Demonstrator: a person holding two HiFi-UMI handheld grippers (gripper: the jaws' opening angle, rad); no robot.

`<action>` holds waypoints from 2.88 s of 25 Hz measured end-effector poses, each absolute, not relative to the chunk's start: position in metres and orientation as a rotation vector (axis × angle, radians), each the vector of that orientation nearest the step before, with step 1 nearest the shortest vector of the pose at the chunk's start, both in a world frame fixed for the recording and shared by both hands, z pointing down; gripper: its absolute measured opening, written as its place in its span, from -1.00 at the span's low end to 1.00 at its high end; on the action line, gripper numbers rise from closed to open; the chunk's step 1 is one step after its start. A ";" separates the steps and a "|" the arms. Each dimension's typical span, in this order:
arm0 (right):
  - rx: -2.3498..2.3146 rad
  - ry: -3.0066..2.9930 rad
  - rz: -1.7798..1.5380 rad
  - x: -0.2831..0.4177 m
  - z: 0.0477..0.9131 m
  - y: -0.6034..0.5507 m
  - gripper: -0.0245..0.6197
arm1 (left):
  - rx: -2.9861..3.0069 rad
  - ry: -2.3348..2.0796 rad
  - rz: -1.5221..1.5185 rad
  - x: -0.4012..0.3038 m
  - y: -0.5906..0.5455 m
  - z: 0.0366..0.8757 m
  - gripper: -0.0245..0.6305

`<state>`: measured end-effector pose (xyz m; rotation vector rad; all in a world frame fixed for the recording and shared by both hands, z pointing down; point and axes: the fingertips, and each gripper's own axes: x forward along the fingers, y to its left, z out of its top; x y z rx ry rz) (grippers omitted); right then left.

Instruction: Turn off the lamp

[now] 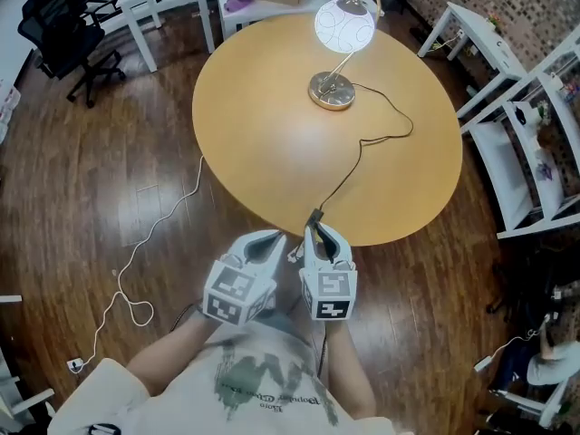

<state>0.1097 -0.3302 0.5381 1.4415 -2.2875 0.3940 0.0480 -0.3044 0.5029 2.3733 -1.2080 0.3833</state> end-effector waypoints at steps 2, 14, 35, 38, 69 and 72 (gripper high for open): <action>1.434 -2.257 0.389 0.109 0.548 -0.343 -0.78 | 2.383 -1.193 0.382 0.048 -0.315 0.503 -0.93; 1.420 -2.071 0.471 0.122 0.609 -0.374 -0.82 | 2.394 -1.106 0.433 0.046 -0.356 0.522 -0.93; 1.532 -2.040 0.495 0.137 0.631 -0.376 -0.92 | 2.373 -1.077 0.432 0.039 -0.360 0.531 -0.93; 1.546 -2.032 0.503 0.137 0.631 -0.377 -0.92 | 2.370 -1.081 0.419 0.040 -0.361 0.530 -0.93; 1.683 -2.331 0.309 0.099 0.450 -0.254 -0.92 | 2.513 -1.174 0.268 0.037 -0.261 0.442 -0.93; 1.695 -2.355 0.319 0.084 0.438 -0.240 -0.92 | 2.535 -1.172 0.238 0.023 -0.249 0.428 -0.93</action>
